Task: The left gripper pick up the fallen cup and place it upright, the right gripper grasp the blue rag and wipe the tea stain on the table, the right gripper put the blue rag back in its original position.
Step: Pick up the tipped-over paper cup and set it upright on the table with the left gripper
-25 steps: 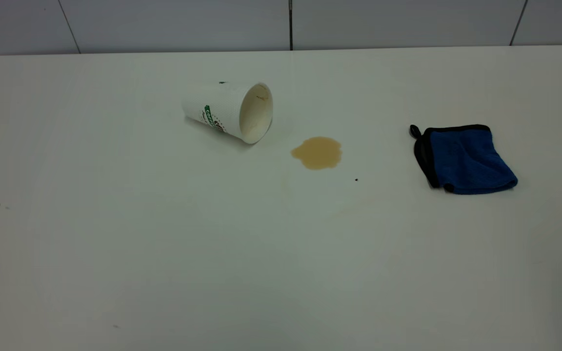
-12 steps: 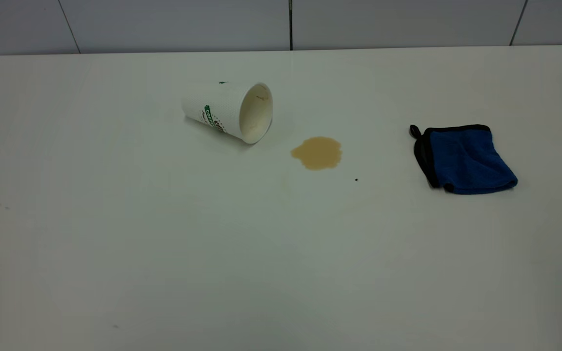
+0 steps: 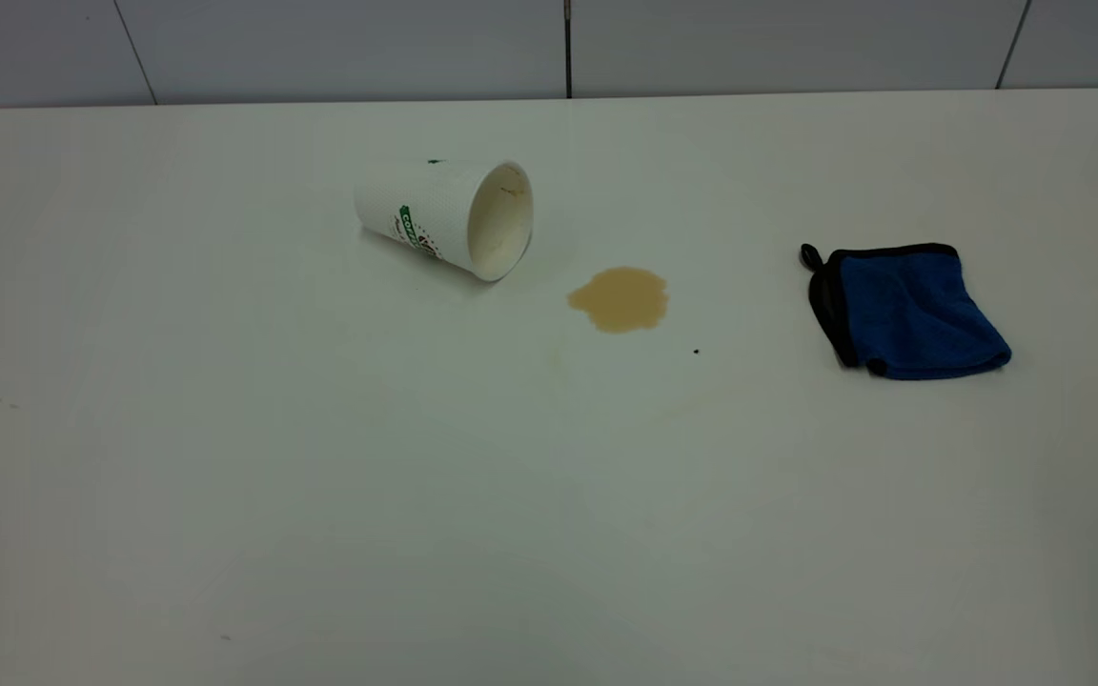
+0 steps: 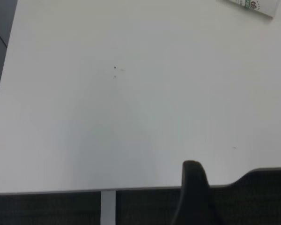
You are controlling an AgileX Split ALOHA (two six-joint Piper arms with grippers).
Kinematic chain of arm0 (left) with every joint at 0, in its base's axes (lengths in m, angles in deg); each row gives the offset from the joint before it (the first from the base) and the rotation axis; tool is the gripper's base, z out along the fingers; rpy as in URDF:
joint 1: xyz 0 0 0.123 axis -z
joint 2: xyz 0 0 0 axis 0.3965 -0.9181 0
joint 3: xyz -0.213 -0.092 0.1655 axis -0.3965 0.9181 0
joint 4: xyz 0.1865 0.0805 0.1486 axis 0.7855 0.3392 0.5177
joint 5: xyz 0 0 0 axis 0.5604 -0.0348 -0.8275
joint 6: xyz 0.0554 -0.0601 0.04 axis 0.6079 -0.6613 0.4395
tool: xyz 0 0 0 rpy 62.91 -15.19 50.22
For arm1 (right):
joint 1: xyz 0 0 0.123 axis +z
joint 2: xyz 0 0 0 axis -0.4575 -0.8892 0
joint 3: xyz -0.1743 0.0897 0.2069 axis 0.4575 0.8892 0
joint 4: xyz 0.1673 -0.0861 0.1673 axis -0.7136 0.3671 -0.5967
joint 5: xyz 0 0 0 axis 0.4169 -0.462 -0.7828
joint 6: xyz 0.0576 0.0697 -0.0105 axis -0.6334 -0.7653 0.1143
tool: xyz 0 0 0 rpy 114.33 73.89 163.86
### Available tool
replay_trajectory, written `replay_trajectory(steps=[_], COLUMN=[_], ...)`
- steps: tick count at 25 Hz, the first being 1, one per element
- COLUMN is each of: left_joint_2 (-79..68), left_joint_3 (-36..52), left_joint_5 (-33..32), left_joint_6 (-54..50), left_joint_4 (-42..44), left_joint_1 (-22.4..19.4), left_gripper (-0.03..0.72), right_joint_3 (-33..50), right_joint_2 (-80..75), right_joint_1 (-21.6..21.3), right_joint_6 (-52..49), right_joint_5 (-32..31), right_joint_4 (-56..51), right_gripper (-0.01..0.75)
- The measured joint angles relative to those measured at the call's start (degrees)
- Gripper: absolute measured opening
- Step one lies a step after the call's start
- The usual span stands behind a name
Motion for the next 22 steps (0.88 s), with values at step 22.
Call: replay_trajectory(steps=[22], left_joint_2=[-41.43], left_joint_3=[-4.69], left_joint_5=[27.92], left_joint_6=[0.98], left_joint_4=[-4.27], left_joint_1=[0.00], left_gripper=[0.601], right_joint_3=[0.00], right_joint_2=[0.00], right_joint_1=[0.00], right_joint_6=[0.00], right_joint_5=[0.00], right_joint_4=[0.00], right_gripper=[0.545])
